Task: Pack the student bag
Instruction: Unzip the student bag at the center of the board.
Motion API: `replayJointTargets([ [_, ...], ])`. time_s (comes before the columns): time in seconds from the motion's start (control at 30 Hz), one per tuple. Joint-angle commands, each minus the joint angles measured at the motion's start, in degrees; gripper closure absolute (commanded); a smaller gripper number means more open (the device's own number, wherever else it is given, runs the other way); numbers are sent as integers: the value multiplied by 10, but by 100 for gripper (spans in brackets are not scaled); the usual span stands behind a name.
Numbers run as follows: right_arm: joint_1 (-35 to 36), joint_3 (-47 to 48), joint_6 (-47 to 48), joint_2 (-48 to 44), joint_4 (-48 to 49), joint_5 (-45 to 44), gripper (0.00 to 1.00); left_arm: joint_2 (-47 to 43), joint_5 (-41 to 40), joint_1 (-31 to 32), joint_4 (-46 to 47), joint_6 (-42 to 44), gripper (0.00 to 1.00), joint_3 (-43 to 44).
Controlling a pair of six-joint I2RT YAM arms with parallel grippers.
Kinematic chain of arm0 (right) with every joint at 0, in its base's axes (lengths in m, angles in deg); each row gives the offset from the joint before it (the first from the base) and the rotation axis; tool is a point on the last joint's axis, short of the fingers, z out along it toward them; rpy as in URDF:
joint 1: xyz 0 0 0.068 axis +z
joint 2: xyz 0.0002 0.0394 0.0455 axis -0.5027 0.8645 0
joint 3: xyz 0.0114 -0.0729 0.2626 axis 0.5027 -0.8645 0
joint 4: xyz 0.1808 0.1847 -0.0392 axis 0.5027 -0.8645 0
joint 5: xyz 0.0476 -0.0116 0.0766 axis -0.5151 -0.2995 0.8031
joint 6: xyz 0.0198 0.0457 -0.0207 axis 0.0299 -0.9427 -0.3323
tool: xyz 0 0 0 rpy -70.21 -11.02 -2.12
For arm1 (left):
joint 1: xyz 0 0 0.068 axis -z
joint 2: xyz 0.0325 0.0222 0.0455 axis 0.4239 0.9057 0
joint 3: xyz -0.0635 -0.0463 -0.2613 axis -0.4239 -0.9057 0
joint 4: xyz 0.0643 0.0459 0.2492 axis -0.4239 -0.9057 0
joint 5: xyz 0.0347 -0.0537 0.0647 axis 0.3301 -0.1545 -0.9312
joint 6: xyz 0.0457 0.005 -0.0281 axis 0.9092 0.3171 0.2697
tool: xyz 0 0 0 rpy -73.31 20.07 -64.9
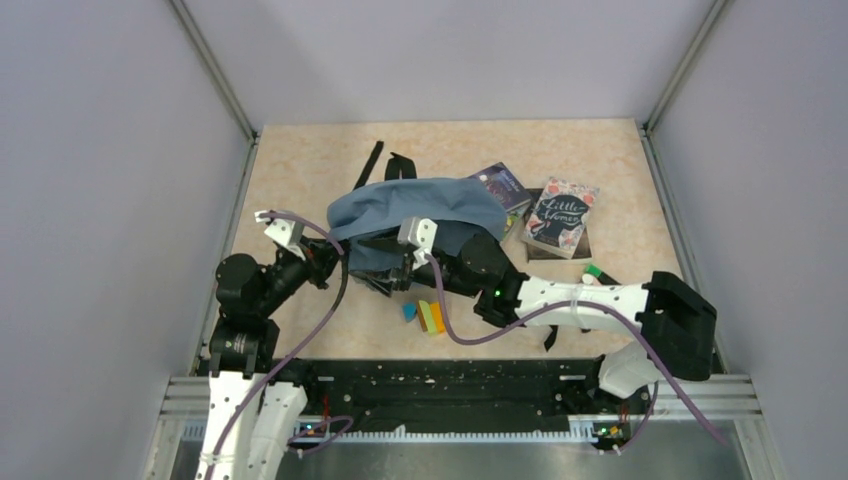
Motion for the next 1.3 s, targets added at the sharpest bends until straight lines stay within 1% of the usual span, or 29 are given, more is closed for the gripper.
replayJointTargets([
  [0.0, 8, 40, -6, 21, 49, -33, 47, -8, 24, 4, 47, -10, 100, 0],
  [0.23, 9, 59, -14, 52, 62, -80, 56, -9, 25, 4, 47, -10, 100, -1],
  [0.4, 8, 69, -19, 72, 83, -89, 58, -6, 30, 5, 47, -10, 100, -2],
  [0.6, 8, 99, -23, 105, 77, -88, 64, -6, 27, 5, 46, -9, 100, -1],
  [0.73, 9, 98, -24, 111, 85, -108, 72, -5, 29, 5, 46, -10, 100, -2],
  [0.9, 8, 91, -31, 105, 91, -116, 87, -5, 22, 5, 46, -9, 100, -2],
  [0.97, 8, 77, -35, 96, 109, -117, 93, -7, 7, 5, 43, -6, 100, -1],
  [1.03, 8, 60, -35, 88, 142, -117, 99, -8, -33, 5, 35, -4, 100, 0],
  [1.13, 8, 46, -33, 74, 160, -117, 100, -8, -85, 5, 20, 0, 100, 5],
  [1.27, 8, 38, -19, 54, 162, -128, 100, -4, -133, 5, 7, 1, 100, 9],
])
